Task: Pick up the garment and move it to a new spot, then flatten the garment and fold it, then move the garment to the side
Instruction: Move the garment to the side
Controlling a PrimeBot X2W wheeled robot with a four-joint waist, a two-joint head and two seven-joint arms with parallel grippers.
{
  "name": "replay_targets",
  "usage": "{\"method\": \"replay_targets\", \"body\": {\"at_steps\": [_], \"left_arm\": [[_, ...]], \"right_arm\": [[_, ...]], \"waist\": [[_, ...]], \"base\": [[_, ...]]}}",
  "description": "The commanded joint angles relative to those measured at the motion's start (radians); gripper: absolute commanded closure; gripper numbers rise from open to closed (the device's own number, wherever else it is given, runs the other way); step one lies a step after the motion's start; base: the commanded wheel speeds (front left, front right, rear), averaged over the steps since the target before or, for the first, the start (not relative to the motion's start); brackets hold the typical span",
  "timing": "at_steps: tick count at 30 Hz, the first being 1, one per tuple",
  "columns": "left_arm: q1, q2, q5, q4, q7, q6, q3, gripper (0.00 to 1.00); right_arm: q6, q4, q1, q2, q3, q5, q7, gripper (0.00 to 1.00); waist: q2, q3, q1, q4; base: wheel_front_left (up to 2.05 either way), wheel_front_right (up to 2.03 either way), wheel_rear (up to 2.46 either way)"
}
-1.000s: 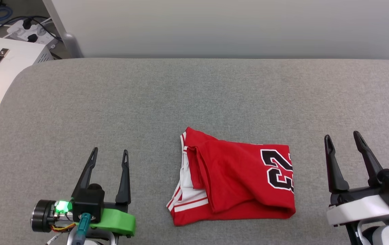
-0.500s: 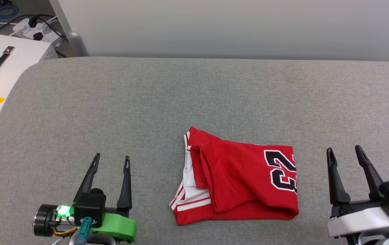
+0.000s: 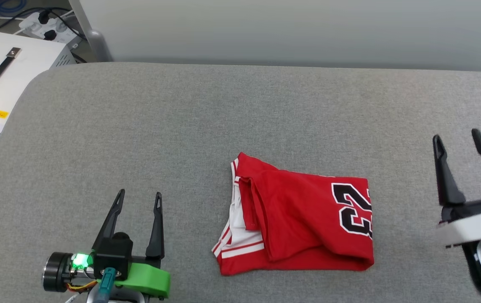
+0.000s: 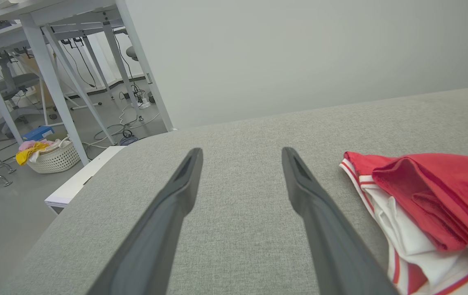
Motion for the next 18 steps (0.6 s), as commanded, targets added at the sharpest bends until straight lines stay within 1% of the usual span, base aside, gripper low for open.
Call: {"method": "replay_targets", "body": {"at_steps": [1, 6, 11, 15, 18], "left_arm": [[-0.011, -0.006, 0.008, 0.003, -0.006, -0.004, 0.0, 0.0], [-0.033, -0.01, 0.01, 0.009, -0.006, -0.009, -0.003, 0.0], [-0.05, -0.017, 0.014, 0.013, -0.006, -0.011, -0.011, 0.0], [-0.061, -0.023, 0.016, 0.014, -0.006, -0.013, -0.017, 0.0], [-0.069, -0.027, 0.017, 0.013, -0.006, -0.013, -0.021, 0.0]], "right_arm": [[0.0, -0.008, -0.045, -0.033, 0.008, 0.023, 0.036, 0.0], [0.0, -0.019, -0.151, -0.146, 0.055, 0.133, 0.24, 0.0], [0.0, -0.017, -0.217, -0.263, 0.151, 0.329, 0.522, 0.0], [0.0, -0.004, -0.233, -0.323, 0.2, 0.494, 0.72, 0.0], [0.0, 0.009, -0.223, -0.353, 0.227, 0.61, 0.858, 0.0]], "waist": [[-0.0001, 0.012, 0.0, 0.002], [-0.0001, 0.034, 0.0, 0.01], [-0.0001, 0.057, 0.0, 0.019], [-0.0001, 0.074, 0.0, 0.026], [-0.0001, 0.092, 0.0, 0.034]], "base": [[0.0, 0.0, 0.0], [0.0, 0.0, 0.0], [0.0, 0.0, 0.0], [0.0, 0.0, 0.0], [0.0, 0.0, 0.0]]}}
